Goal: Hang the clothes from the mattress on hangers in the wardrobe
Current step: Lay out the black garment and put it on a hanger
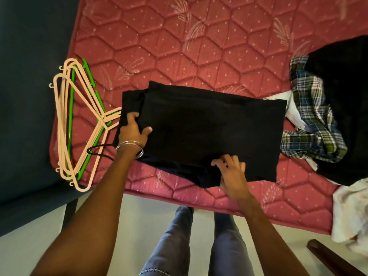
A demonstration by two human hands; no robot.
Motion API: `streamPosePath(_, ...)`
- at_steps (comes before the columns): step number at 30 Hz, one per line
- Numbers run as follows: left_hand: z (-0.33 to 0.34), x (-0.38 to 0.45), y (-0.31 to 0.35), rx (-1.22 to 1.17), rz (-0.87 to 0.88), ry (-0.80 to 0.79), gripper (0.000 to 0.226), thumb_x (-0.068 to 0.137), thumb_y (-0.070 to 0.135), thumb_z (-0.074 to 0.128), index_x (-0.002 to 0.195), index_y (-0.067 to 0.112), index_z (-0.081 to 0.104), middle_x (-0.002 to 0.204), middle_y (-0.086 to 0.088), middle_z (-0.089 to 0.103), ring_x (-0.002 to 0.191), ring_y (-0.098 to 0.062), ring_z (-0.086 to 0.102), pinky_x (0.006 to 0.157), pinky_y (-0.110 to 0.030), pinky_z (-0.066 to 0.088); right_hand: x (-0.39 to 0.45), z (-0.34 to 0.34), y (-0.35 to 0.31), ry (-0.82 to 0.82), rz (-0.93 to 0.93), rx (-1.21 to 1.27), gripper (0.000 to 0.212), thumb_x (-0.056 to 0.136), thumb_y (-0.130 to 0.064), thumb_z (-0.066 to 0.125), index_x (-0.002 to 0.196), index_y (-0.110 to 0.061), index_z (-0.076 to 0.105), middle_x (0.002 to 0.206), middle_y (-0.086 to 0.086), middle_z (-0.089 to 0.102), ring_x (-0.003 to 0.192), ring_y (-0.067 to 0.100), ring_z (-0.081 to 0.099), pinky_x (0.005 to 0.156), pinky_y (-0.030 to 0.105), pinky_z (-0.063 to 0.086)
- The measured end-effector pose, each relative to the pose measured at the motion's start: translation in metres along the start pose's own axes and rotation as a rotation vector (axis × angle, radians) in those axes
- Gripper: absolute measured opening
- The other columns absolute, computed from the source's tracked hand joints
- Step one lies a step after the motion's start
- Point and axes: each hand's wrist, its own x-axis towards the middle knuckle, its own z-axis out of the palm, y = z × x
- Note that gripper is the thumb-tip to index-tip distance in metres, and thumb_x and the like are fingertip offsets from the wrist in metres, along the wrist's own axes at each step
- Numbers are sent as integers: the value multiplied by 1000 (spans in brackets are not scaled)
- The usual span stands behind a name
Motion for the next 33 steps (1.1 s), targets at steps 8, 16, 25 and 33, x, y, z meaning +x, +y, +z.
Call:
streamPosePath(8,12,-1,16,95,271,32,64,85,10,63,138,29,33,118,-18,55,101,-41,57,80,-47,44,23,-27,26,97,62,72,45,92,-43,45,135,-31,51,150,-1,38,129,27,34,89,42,32)
streamPosePath(16,19,-4,-10,369,28,330,59,82,45,63,131,19,42,125,-19,42,113,-39,43,89,-52,36,6,-21,87,457,607,288,45,88,-43,52,116,-9,60,114,22,54,106,41,48,90,47,37)
streamPosePath(25,25,14,42,471,518,295,77,72,18,76,139,10,39,148,-17,32,136,-35,30,105,-53,29,69,-67,80,395,559,160,58,74,-12,76,127,-4,52,125,24,49,117,42,42,97,46,33)
streamPosePath(33,18,98,117,968,643,-329,118,70,45,77,151,19,-4,149,-18,31,134,-37,35,113,-55,8,169,-104,100,-323,158,-195,115,59,-27,89,149,-16,20,149,14,35,139,34,29,115,55,5)
